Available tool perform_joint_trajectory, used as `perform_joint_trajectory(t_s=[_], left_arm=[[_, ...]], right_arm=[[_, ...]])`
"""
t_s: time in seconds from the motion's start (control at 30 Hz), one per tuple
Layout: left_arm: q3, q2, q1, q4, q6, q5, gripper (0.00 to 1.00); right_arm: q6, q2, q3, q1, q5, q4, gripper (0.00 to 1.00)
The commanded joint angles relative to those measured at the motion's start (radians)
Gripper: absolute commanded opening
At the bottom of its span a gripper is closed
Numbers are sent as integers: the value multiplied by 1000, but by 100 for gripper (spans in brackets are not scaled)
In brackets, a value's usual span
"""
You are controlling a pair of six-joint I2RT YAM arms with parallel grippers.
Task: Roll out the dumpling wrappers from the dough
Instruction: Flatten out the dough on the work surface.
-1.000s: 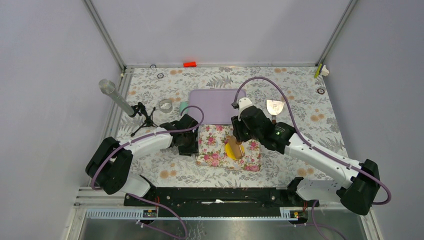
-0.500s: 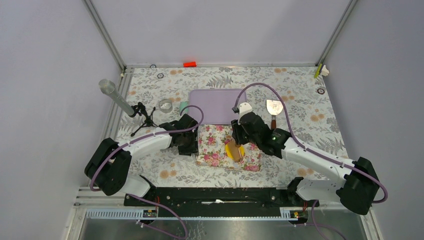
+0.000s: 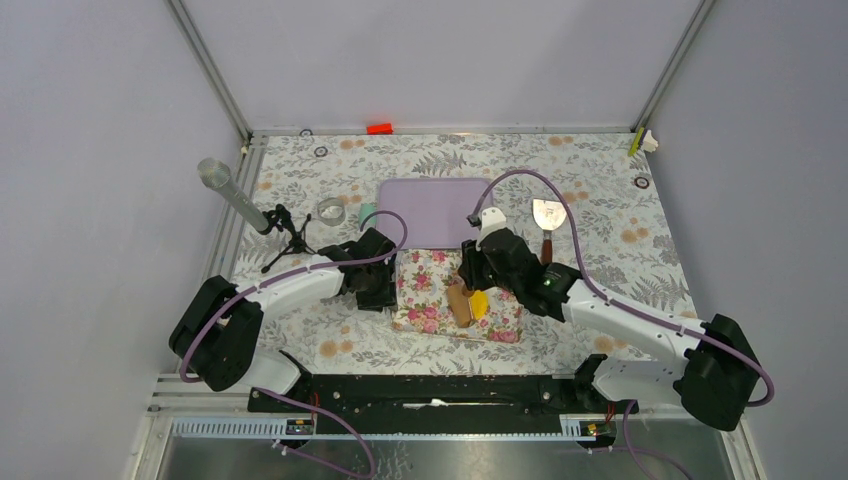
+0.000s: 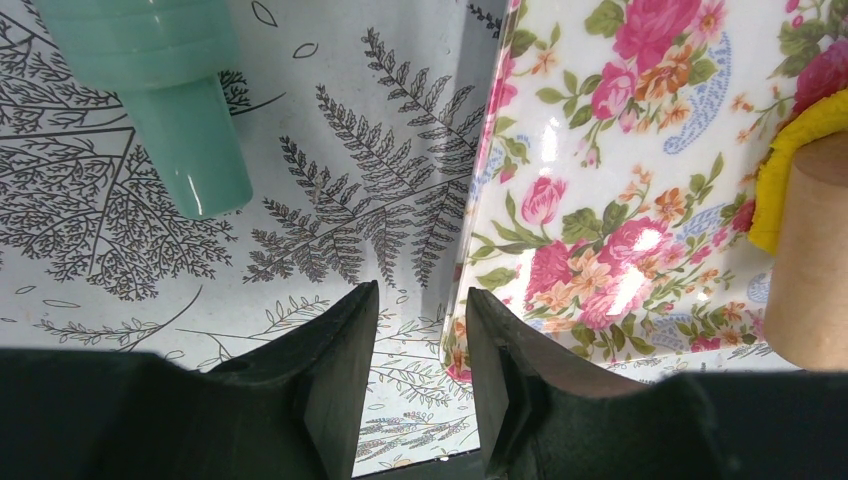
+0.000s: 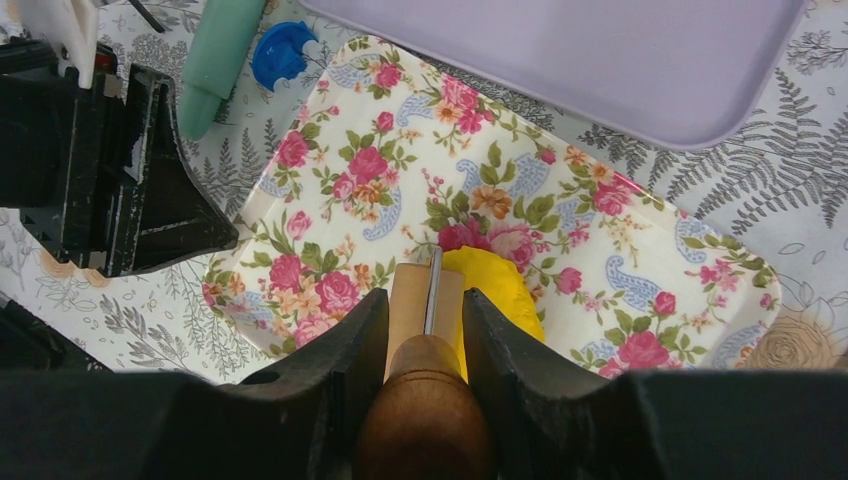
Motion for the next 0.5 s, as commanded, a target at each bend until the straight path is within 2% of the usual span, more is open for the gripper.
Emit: perform_joint_trajectory(t_s=[0.0,0.3,0.47], left_arm=[[25,-24,3,8,8,-10,42],[95,-67,3,-69,32,-23,42],[165,-122,6,-141,59,-38,42]], right_arm=[[-10,55,-25,-3,-34,-101,0],[3,-11,148,-2,-72,-142,0],[24,-71,167,-16,-77,-136,0]])
